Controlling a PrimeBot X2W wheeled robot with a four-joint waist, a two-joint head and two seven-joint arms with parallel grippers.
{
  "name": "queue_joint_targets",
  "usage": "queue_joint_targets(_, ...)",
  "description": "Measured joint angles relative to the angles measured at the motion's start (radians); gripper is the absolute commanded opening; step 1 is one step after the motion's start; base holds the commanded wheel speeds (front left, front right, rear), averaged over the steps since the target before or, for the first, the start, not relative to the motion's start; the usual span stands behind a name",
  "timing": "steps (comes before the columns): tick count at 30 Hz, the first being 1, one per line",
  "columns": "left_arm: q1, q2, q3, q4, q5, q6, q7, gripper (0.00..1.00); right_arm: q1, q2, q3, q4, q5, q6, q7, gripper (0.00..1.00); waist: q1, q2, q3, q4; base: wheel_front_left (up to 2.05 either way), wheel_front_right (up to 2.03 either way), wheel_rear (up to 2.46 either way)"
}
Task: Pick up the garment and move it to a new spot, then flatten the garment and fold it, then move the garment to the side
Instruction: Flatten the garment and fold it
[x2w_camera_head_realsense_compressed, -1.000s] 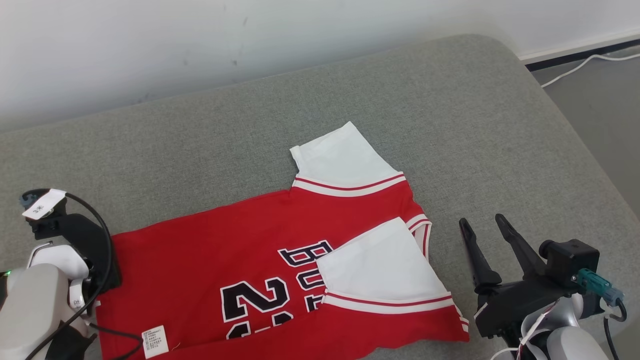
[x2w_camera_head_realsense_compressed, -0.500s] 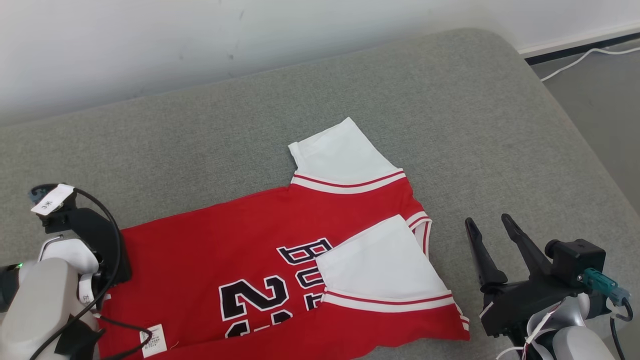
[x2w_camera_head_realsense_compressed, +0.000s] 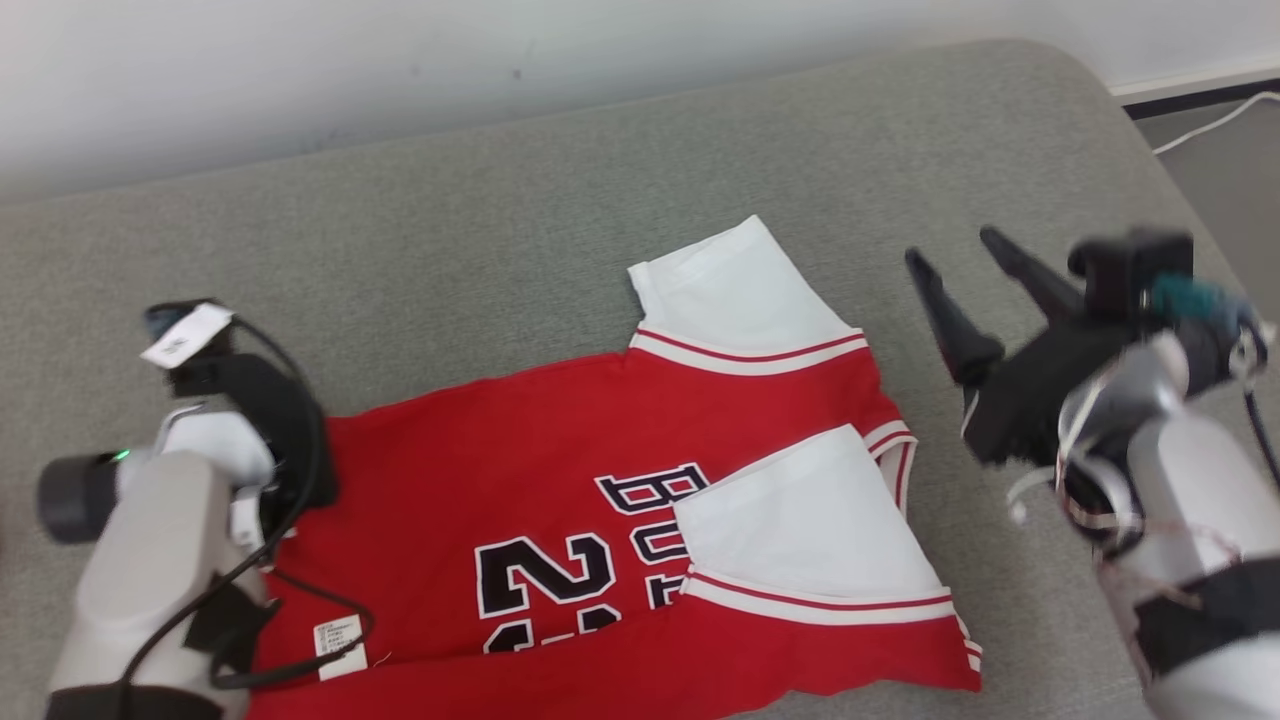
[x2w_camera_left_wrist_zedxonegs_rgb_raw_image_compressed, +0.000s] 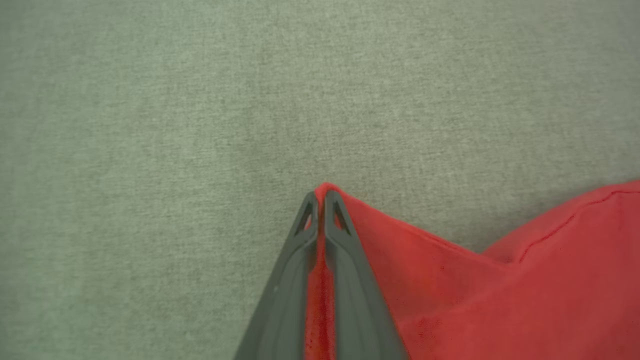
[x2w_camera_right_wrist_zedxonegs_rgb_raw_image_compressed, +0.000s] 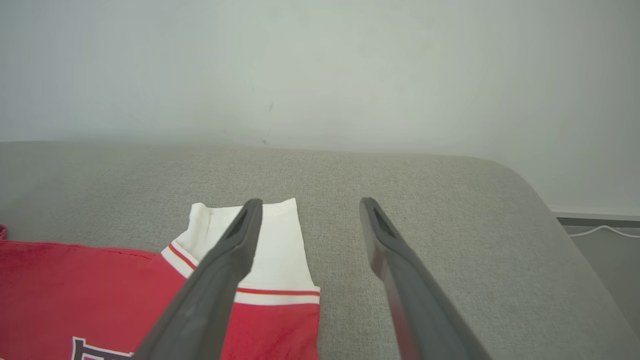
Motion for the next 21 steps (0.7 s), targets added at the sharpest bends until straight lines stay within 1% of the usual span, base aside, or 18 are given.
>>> queue_joint_targets(4,-0.040,-0.048,-0.030,-0.004,0.017,-0.001,0.000,0.00,-0.156,-0.016,0.032,0.128,0.022,0.006,0.102,1.00,0.0001,0.0000,0.015,0.027,0.00,0.00,0.00)
queue_joint_targets(7,-0.062,-0.059,-0.053,0.000,0.033,-0.008,-0.007,0.00,-0.239,-0.013,0.061,0.231,0.052,0.010,0.164,1.00,0.0001,0.0000,0.025,0.053,0.00,0.00,0.00)
queue_joint_targets(10,-0.065,-0.069,-0.060,0.002,0.035,-0.009,-0.008,0.00,-0.277,-0.007,0.083,0.305,0.053,0.013,0.215,1.00,0.0000,0.0000,0.035,0.079,0.00,0.00,0.00)
queue_joint_targets(13,-0.074,-0.086,-0.077,0.002,0.042,-0.010,-0.014,0.00,-0.300,-0.016,0.083,0.365,0.060,0.013,0.253,1.00,0.0001,0.0000,0.047,0.107,0.00,0.00,0.00)
queue_joint_targets(16,-0.096,-0.102,-0.093,0.000,0.045,-0.017,-0.018,0.00,-0.322,-0.039,0.070,0.407,0.062,0.013,0.278,1.00,0.0001,0.0000,0.061,0.134,0.00,0.00,0.00)
queue_joint_targets(21,-0.132,-0.121,-0.119,-0.008,0.051,-0.017,-0.025,0.00,-0.369,-0.077,0.033,0.450,0.086,0.013,0.292,1.00,0.0001,0.0000,0.093,0.180,0.00,0.00,0.00)
